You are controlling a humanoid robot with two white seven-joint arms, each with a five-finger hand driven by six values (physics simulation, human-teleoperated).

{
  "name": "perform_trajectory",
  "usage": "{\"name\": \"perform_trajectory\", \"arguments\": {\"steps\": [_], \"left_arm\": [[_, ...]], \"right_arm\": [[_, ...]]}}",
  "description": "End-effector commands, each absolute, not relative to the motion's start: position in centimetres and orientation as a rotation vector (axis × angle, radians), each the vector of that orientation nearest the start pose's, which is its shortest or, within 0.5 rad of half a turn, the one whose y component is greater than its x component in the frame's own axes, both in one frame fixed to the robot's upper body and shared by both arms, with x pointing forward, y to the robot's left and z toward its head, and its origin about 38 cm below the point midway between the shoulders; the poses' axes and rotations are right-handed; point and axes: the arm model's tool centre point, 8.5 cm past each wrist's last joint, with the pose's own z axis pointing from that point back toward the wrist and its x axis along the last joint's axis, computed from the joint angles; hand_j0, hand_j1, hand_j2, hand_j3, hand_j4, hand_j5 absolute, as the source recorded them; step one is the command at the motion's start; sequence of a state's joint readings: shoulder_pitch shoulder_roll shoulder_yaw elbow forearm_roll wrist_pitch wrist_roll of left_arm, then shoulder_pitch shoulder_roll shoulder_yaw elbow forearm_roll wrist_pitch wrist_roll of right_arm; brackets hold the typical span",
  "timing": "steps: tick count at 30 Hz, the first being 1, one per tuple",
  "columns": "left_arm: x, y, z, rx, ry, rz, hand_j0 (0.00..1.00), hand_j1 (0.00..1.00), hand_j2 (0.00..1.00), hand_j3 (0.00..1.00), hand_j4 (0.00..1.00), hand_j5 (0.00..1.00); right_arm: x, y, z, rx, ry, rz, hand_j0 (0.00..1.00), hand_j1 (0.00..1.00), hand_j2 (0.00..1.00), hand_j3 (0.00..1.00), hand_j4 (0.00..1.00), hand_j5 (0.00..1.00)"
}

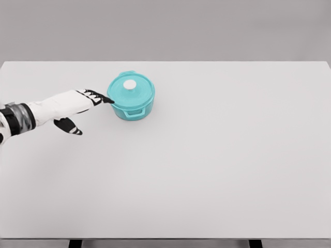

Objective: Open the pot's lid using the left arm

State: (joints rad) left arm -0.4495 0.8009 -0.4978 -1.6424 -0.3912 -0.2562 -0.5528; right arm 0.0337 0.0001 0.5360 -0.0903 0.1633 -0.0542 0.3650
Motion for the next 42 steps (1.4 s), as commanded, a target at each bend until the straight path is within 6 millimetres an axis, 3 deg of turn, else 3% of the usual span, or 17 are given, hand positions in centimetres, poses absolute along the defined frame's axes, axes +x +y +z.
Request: {"name": "perform_trajectory", "arguments": {"steps": [1,7,13,15,18,21,25,29,33,37,42], "left_arm": [[41.1,29.0,19.3,0.418,-1.315,-1.859,1.00,1.00,1.00,1.00,1.00,1.00],[41.4,29.5,19.1,0.423,-1.300,-1.862,1.00,1.00,1.00,1.00,1.00,1.00],[42.2,30.0,20.4,0.445,-1.279,-1.887,1.00,1.00,1.00,1.00,1.00,1.00],[43.2,28.4,21.4,0.436,-1.280,-1.945,1.00,1.00,1.00,1.00,1.00,1.00],[46.5,25.4,20.5,0.267,-1.187,-2.012,1.00,1.00,1.00,1.00,1.00,1.00],[47.3,23.5,22.8,0.289,-1.188,-2.143,1.00,1.00,1.00,1.00,1.00,1.00],[48.3,20.3,25.4,0.310,-1.266,-2.176,1.00,1.00,1.00,1.00,1.00,1.00],[49.1,20.3,26.4,0.335,-1.278,-2.159,1.00,1.00,1.00,1.00,1.00,1.00],[51.8,21.6,25.2,0.412,-1.198,-2.118,1.00,1.00,1.00,1.00,1.00,1.00],[52.3,19.6,25.7,0.497,-1.179,-2.188,1.00,1.00,1.00,1.00,1.00,1.00],[53.2,19.0,25.5,0.491,-1.175,-2.172,0.93,0.93,0.93,0.93,0.93,0.93]], "right_arm": [[-0.9,-22.8,-26.0,0.313,0.051,0.706,1.00,1.00,1.00,1.00,1.00,1.00],[-1.6,-23.0,-26.0,0.315,0.065,0.702,1.00,1.00,1.00,1.00,1.00,1.00],[-1.6,-23.0,-26.0,0.315,0.065,0.702,1.00,1.00,1.00,1.00,1.00,1.00],[-1.6,-23.0,-26.0,0.315,0.065,0.702,1.00,1.00,1.00,1.00,1.00,1.00],[-1.6,-23.0,-26.0,0.315,0.065,0.702,1.00,1.00,1.00,1.00,1.00,1.00],[-1.6,-23.0,-26.0,0.313,0.065,0.702,1.00,1.00,1.00,1.00,1.00,1.00],[-1.6,-23.0,-26.0,0.313,0.065,0.702,1.00,1.00,1.00,1.00,1.00,1.00],[-1.6,-23.0,-26.0,0.315,0.065,0.702,1.00,1.00,1.00,1.00,1.00,1.00],[-1.6,-23.0,-26.0,0.315,0.065,0.702,1.00,1.00,1.00,1.00,1.00,1.00],[-1.6,-23.0,-26.0,0.315,0.065,0.702,1.00,1.00,1.00,1.00,1.00,1.00],[-1.6,-23.0,-26.0,0.315,0.065,0.702,1.00,1.00,1.00,1.00,1.00,1.00]]}}
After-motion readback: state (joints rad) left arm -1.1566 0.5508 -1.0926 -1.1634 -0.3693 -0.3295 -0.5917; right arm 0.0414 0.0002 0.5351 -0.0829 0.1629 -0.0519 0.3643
